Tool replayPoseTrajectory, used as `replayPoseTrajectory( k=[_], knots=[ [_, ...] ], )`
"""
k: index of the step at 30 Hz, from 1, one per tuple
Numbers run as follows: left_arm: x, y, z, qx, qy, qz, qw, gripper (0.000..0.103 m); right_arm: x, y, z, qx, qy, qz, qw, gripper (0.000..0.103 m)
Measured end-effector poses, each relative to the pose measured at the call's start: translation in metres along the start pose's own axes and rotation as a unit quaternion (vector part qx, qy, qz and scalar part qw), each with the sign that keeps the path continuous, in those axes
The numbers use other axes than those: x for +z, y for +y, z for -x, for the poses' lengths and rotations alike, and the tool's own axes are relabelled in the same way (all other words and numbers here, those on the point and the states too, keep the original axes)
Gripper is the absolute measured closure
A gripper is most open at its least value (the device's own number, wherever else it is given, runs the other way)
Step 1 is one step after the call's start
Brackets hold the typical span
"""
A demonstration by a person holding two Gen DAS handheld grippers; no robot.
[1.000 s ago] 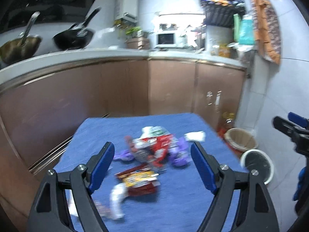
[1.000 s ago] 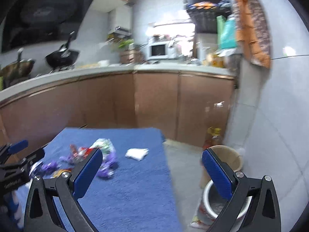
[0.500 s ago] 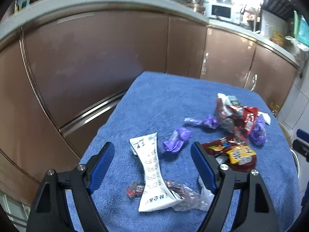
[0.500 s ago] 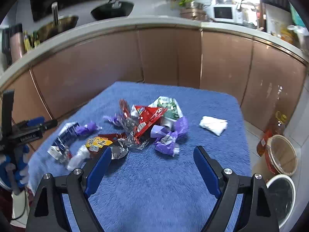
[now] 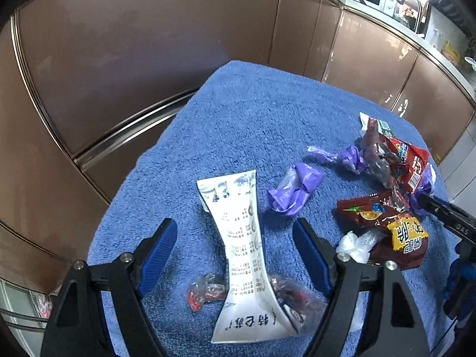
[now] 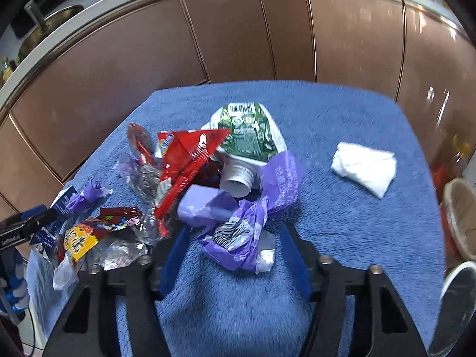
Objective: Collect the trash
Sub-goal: 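Grasp the white paper packet with the left tool while the right tool grasps a purple wrapper, then carry both items to the black bin and open both tools over it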
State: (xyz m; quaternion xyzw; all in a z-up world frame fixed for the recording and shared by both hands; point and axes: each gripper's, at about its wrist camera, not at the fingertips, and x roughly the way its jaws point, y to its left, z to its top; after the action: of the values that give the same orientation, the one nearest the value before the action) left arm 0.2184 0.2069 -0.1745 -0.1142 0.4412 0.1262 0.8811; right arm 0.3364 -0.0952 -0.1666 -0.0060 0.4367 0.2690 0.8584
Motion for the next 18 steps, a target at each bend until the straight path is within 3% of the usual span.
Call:
replayPoseTrajectory(
  k=[2,5,9,18],
  knots=[
    [0.001,0.001,-0.004,-0.009,0.012,0.007,0.9999,0.050,0.000,-0.002,0.001,0.005,-0.003,-0.004,1.000,0.053],
    [0.002,0.003,-0.012,-0.019,0.029,0.018,0.9992,0.072,-0.003,0.001,0.012,0.010,-0.011,0.002,1.000,0.062],
    [-0.001,0.003,-0.009,-0.022,0.027,0.023,0.9991,0.075,-0.012,0.008,0.032,0.012,-0.017,0.014,1.000,0.067],
    [0.000,0.009,0.046,-0.014,-0.040,0.030,0.9986,0.075,-0.044,0.022,0.079,0.025,-0.048,0.004,0.999,0.069]
  ],
)
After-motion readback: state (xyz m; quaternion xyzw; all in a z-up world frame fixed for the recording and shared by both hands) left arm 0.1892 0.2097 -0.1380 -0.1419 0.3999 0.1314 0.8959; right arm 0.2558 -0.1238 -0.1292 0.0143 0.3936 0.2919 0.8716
